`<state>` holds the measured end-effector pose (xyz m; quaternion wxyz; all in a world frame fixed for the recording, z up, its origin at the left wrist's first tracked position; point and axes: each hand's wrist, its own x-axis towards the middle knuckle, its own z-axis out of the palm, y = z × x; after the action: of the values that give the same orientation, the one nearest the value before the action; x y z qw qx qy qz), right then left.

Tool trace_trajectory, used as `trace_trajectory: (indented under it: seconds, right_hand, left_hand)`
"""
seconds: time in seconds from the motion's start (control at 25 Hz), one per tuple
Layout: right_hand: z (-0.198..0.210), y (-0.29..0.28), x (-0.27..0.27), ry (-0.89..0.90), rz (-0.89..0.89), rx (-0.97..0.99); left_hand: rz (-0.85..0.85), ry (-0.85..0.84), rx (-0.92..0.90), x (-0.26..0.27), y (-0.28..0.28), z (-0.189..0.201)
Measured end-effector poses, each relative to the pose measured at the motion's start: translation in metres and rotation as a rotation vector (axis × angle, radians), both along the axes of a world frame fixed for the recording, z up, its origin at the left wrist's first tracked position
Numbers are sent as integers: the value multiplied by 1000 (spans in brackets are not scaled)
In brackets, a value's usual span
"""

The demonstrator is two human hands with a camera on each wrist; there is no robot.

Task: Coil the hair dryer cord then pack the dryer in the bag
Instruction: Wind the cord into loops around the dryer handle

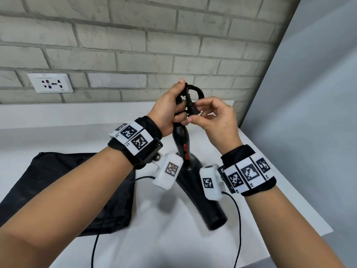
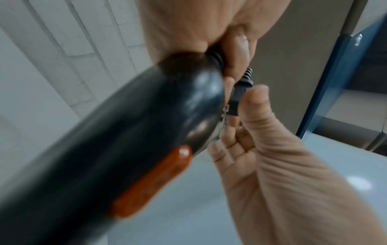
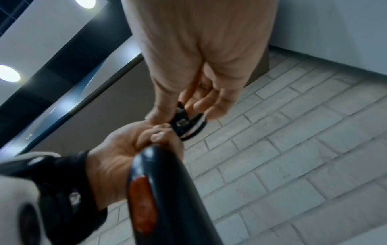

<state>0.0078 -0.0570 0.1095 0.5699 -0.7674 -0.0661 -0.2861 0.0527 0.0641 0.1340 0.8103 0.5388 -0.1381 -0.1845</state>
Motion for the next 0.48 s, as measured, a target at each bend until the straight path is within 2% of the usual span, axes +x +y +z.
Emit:
trace_trajectory:
  seconds: [0.08, 0.24, 0.48]
  right_hand:
    - [-4, 1, 2, -43, -38, -50]
    - [-7, 1, 3, -1, 241, 93]
    - [-1, -5, 3, 20, 230, 112]
  left_hand:
    - [-39, 2, 8, -2, 1, 4]
    - [-98, -23, 59, -2, 4, 7]
    - [-78, -77, 149, 1, 7, 0]
